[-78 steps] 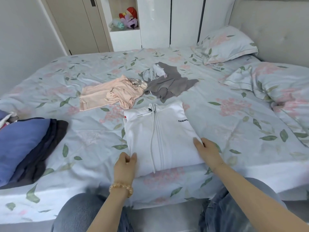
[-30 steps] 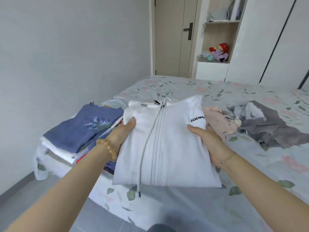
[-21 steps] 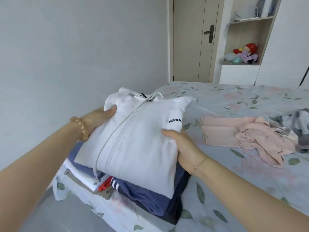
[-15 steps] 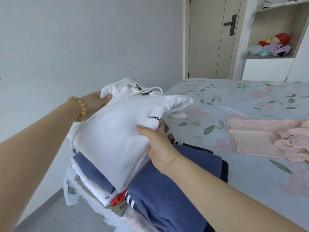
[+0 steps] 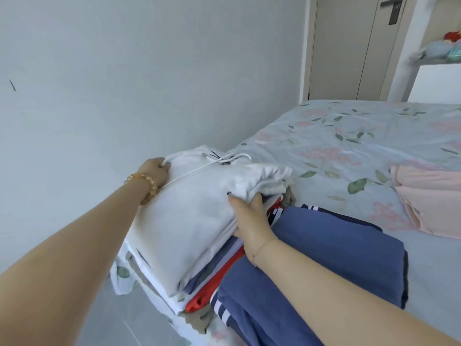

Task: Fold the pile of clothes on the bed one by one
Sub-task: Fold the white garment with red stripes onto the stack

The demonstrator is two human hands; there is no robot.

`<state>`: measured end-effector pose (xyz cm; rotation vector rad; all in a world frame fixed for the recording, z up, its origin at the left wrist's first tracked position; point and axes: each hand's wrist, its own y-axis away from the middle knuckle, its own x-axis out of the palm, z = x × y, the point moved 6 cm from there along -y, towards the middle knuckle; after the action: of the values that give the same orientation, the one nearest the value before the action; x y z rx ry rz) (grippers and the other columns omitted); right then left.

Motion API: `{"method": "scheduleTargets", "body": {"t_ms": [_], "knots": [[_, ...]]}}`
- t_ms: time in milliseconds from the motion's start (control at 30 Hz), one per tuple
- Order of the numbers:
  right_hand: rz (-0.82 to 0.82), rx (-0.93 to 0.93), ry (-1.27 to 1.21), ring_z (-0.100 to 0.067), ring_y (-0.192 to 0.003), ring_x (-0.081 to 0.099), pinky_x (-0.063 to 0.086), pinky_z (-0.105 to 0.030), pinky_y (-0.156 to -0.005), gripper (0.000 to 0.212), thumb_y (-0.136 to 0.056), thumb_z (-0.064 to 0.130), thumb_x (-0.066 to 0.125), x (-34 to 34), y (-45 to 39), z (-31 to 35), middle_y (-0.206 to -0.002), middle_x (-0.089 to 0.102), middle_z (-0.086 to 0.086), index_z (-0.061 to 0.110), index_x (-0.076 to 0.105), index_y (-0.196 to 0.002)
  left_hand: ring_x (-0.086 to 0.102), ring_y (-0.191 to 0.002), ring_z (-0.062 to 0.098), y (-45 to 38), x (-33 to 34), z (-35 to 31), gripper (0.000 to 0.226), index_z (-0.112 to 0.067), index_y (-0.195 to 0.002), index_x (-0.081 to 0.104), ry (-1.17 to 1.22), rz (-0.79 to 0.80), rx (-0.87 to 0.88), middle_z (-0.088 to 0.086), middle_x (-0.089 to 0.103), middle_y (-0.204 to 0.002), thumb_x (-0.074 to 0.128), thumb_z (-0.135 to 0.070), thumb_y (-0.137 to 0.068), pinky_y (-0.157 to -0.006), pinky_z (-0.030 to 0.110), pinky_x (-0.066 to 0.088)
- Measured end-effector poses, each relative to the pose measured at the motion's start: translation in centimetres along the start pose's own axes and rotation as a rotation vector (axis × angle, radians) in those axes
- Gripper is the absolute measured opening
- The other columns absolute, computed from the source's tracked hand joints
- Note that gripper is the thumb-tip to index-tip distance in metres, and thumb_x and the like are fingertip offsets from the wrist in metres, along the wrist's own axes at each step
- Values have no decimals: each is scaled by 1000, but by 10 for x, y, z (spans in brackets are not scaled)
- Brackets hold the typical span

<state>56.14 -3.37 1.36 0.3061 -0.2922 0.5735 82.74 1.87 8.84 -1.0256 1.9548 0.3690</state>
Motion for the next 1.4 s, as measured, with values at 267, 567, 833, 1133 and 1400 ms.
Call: {"method": "scheduleTargets", "body": {"t_ms": [267, 567, 833, 1133, 1400], "knots": [[77, 182, 159, -20, -107, 59, 54, -35, -83, 49, -87, 18, 67, -15, 7, 7, -118, 60, -6, 12, 45, -131, 29, -141, 31, 62, -1, -39, 63, -28, -153, 10, -268, 220, 86, 8, 24, -156, 41, -39, -99, -115, 41, 22], [321, -667, 1551, -14, -148, -10, -9, -40, -119, 70, -95, 60, 40, 5, 36, 30, -162, -8, 8, 37, 11, -154, -16, -146, 12, 162, 42, -14, 72, -56, -142, -16, -542, 96, 335, -19, -22, -156, -10, -73, -72, -116, 51, -7], [413, -502, 1794, -21, -149, -2, 0, -42, -120, 64, -98, 59, 28, -12, 52, 36, -163, 0, 4, 34, 12, -154, -23, -145, 15, 166, 43, -19, 67, -50, -142, -23, -646, 209, 283, -14, -31, -154, -9, -72, -80, -116, 56, -8], [156, -485, 1828, -17, -149, 2, 1, -35, -121, 67, -98, 59, 30, -159, 179, 114, -163, 1, 6, 34, 2, -154, -11, -148, 13, 276, 59, -188, 53, -43, -150, -1, -404, 221, 560, -12, -14, -159, 18, -49, -101, -117, 52, -6], [-124, -200, 1916, -18, -149, 3, 8, -35, -121, 91, -72, 71, 4, -342, 312, 162, -163, 1, 4, 33, 11, -154, -11, -148, 19, 418, 146, -329, 60, -38, -151, -7, -438, 350, 884, -6, -19, -159, 18, -54, -99, -118, 52, -1]]}}
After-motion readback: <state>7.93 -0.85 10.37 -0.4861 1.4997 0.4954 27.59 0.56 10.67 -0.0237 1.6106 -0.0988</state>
